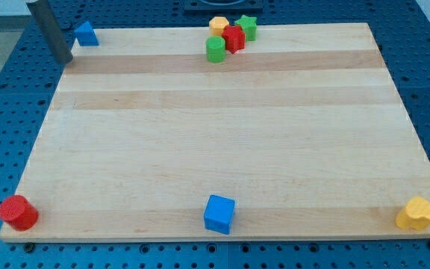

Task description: Point your arm at the blue triangle

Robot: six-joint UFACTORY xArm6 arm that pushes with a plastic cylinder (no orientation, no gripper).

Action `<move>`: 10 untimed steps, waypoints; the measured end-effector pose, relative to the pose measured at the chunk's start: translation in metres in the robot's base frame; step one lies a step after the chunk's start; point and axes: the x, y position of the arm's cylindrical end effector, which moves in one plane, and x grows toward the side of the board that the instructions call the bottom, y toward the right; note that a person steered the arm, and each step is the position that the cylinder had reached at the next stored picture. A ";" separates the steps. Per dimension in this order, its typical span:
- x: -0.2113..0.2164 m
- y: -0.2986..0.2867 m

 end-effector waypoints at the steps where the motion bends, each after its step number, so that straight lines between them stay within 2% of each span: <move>1: -0.004 0.000; 2: -0.025 0.000; 8: -0.039 0.000; 10: -0.073 0.000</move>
